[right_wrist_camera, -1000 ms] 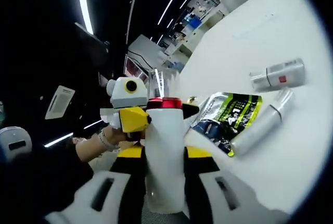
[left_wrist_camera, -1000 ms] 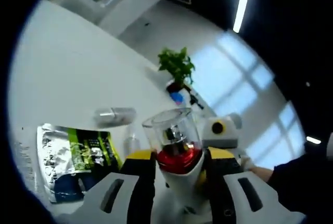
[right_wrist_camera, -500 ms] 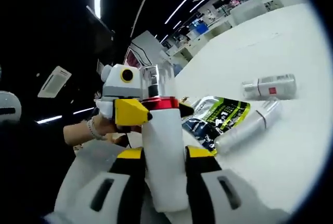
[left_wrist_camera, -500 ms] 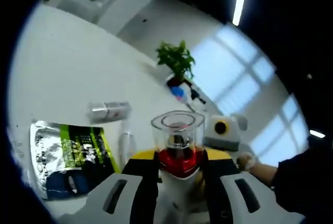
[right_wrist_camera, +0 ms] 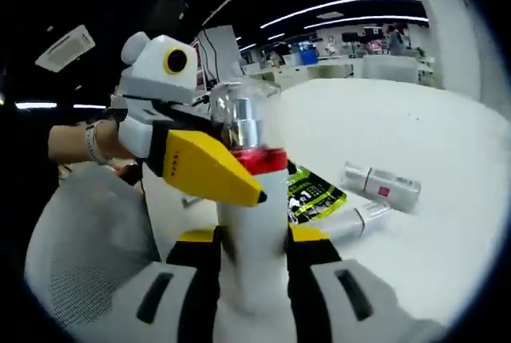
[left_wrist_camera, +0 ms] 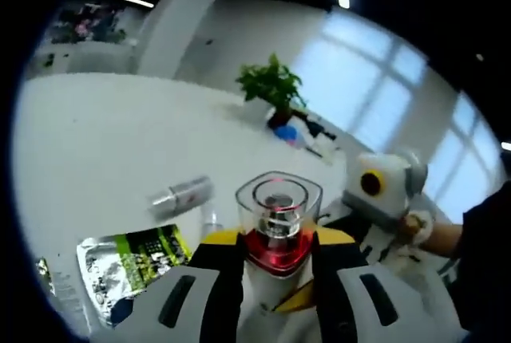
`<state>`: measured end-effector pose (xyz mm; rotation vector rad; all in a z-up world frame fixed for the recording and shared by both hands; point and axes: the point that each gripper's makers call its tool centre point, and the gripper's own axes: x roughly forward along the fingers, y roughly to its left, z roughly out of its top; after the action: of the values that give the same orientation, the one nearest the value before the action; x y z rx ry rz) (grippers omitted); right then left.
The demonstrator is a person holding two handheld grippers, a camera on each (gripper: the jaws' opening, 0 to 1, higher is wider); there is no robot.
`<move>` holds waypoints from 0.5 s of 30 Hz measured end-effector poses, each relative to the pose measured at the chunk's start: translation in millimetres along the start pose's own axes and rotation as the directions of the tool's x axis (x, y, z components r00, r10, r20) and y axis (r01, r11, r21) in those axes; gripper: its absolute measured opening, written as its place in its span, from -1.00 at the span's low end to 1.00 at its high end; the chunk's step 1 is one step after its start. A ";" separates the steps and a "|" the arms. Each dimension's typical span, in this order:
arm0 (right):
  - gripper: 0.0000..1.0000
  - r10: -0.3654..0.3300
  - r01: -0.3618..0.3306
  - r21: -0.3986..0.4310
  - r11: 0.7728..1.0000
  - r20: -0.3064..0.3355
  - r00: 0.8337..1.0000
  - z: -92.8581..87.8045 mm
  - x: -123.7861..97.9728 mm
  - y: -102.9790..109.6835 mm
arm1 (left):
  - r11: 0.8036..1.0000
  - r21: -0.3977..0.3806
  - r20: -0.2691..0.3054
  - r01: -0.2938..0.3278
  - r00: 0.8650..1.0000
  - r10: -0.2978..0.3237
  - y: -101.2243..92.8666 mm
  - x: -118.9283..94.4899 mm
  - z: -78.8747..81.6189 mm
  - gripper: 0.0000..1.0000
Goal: Arrange the skincare products in the storage area until every visible bottle or jar stands upright without overlapping.
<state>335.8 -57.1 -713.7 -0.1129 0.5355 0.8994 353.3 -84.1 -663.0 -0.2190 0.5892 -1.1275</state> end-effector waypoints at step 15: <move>-0.38 -0.080 0.078 -0.057 0.995 -0.044 0.996 -12.8 3.0 -17.7 | 0.981 0.191 -0.060 -0.041 0.997 0.054 0.5 9.8 1.0 -0.43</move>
<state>345.9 -70.0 -728.5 -0.2040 0.5457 0.8362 357.2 -92.8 -665.6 -0.0043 0.5378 -1.1400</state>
